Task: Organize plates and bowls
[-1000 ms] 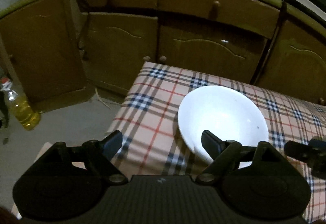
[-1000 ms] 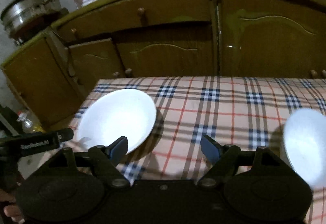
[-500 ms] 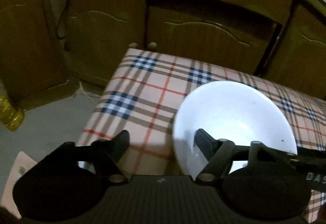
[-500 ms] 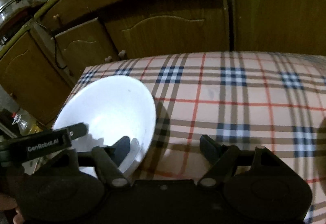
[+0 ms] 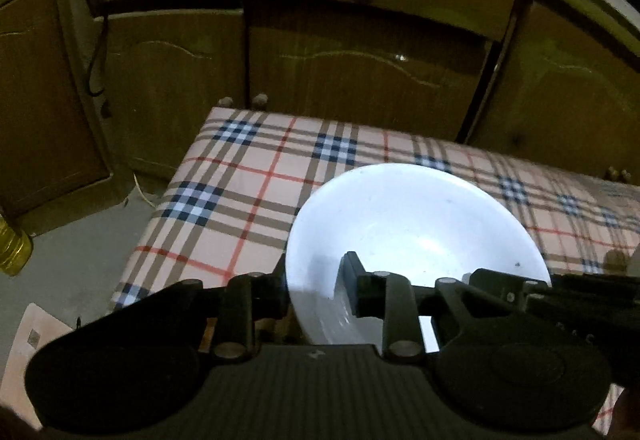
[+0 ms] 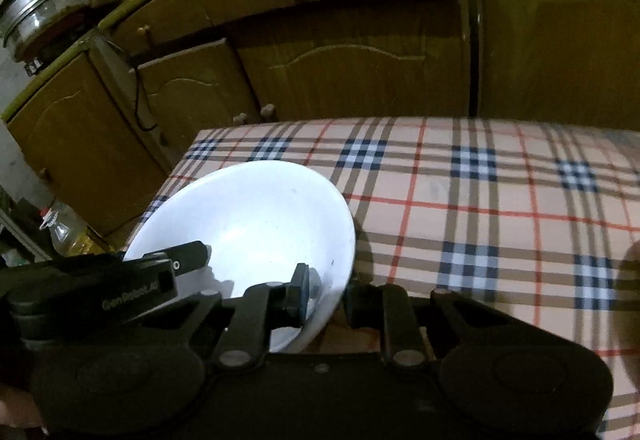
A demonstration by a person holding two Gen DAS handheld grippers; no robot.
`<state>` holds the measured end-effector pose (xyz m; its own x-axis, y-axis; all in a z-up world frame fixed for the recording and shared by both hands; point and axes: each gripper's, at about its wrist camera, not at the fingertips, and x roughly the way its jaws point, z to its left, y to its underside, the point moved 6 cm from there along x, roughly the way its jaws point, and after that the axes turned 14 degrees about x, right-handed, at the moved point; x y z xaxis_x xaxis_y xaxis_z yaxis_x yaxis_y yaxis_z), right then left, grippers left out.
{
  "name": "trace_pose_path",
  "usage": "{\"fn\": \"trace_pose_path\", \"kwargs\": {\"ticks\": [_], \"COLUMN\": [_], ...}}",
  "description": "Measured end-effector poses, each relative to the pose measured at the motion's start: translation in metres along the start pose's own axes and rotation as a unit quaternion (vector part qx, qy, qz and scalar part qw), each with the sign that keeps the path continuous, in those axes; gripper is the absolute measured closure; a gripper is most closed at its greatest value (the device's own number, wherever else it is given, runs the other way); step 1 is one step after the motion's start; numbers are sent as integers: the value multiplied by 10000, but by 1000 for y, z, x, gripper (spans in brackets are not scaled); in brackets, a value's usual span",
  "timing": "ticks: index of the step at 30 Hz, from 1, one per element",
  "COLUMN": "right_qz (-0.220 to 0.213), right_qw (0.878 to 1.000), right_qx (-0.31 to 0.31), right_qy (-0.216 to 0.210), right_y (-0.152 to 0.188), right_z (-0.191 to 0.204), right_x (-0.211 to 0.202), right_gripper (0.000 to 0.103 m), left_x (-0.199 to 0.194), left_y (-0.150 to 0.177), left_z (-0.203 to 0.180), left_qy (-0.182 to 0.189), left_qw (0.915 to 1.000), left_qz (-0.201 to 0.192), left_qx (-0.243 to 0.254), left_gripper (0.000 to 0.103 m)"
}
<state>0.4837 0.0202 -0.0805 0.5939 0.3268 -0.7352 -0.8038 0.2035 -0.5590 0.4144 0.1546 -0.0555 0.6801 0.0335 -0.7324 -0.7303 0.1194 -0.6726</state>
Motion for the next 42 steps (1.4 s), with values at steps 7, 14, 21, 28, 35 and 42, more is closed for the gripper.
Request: {"fn": "trace_pose_path", "kwargs": {"ticks": [7, 14, 21, 28, 35, 42], "right_qz": [-234, -477, -716, -865, -998, -1030], "right_qw": [9997, 9988, 9973, 9960, 9946, 9942], "right_qx": [-61, -97, -143, -162, -232, -262], "right_qy": [22, -92, -111, -134, -167, -152], "right_y": [-4, -3, 2, 9, 20, 32], "right_z": [5, 5, 4, 5, 7, 5], "right_x": [-38, -90, -140, -177, -206, -223], "right_gripper": [80, 80, 80, 80, 80, 80], "left_x": [-35, -78, -114, -143, -165, -180], "left_y": [-9, -9, -5, -2, 8, 18], "left_z": [-12, -25, -43, -53, -60, -66], "left_qy": [-113, -164, -200, -261, -324, -294], "left_qw": [9998, 9991, 9984, 9978, 9970, 9972], "left_qz": [-182, -384, -506, -574, -657, -658], "left_qx": [35, 111, 142, 215, 237, 177], "left_gripper": [75, 74, 73, 72, 72, 72]}}
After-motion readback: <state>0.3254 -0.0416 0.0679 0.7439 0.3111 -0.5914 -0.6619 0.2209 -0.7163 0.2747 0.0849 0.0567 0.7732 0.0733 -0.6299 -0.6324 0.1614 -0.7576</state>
